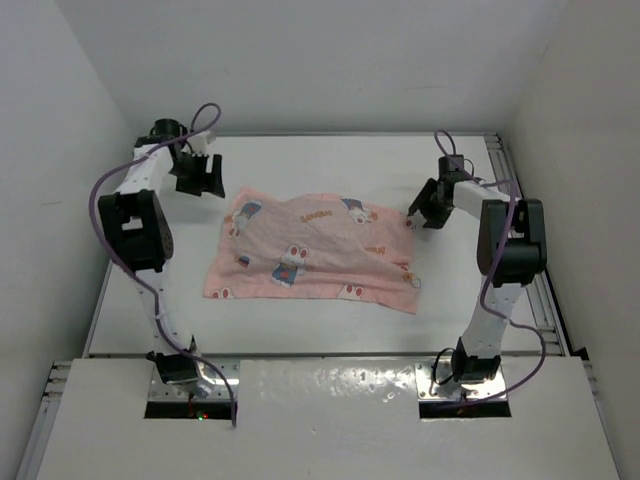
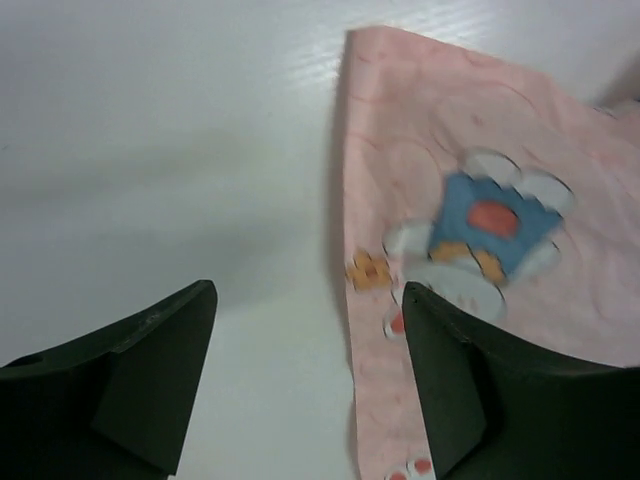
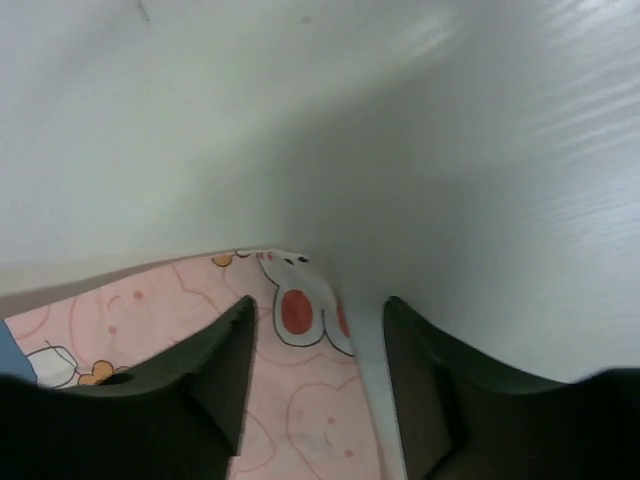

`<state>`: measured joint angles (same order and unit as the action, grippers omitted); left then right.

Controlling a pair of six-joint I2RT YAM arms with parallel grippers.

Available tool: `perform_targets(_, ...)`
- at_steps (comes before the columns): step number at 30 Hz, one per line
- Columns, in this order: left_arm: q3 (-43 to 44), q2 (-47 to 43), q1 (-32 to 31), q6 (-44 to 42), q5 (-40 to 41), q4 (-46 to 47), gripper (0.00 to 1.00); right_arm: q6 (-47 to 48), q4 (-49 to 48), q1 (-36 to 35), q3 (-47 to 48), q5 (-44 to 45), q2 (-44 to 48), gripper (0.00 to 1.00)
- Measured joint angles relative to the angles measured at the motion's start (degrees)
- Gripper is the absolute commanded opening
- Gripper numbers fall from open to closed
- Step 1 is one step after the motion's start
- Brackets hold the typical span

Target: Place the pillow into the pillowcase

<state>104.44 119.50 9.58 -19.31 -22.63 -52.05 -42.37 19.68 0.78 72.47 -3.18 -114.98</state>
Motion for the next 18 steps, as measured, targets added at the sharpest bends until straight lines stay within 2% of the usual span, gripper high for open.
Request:
perform_targets(1, 1.07, 3.32, -0.66, 1.57, 0.72, 1.31, 0.73, -0.26, 0.09, -0.42, 0.2, 0.02, -0.09, 0.41)
perform_targets(2, 1.44, 6.16, -1.14, 2.93, 1.38, 2.6, 0.73, -0.55, 0.2, -1.05, 0.42, 0.02, -0.35, 0.23)
perform_targets(5, 2.82, 11.85, -2.16, 6.27, 3.43, 2.84, 0.64, -1.66, 1.2, -2.56, 2.19, -0.33, -2.27, 0.0)
perform_targets(6, 3.41, 11.63, -2.29, 6.95, 3.37, 3.67, 0.6, -2.14, 1.31, -2.93, 2.86, -0.44, -2.91, 0.0)
perform_targets(7, 4.13, 11.69, -2.51, 7.41, 3.56, 4.28, 0.44, -2.67, 1.4, -3.13, 3.48, -0.66, -3.34, 0.0)
perform_targets(9, 4.31, 12.24, -2.8, 8.44, 3.56, 5.14, 0.24, -3.65, 1.36, -3.15, 4.42, -0.96, -4.02, 0.0)
perform_targets(10, 4.31, 12.7, -2.84, 8.7, 3.39, 5.16, 0.01, -4.07, 1.38, -2.95, 4.74, -0.92, -4.17, 0.0)
perform_targets(14, 4.52, 14.56, -2.91, 10.25, 2.43, 5.99, 0.0, -5.05, 2.4, -1.75, 10.19, 0.44, -7.13, 0.0)
perform_targets(18, 4.74, 14.67, -2.91, 12.5, 3.58, 7.23, 0.0, -6.14, 3.1, -0.39, 23.21, 2.12, -13.16, 0.0)
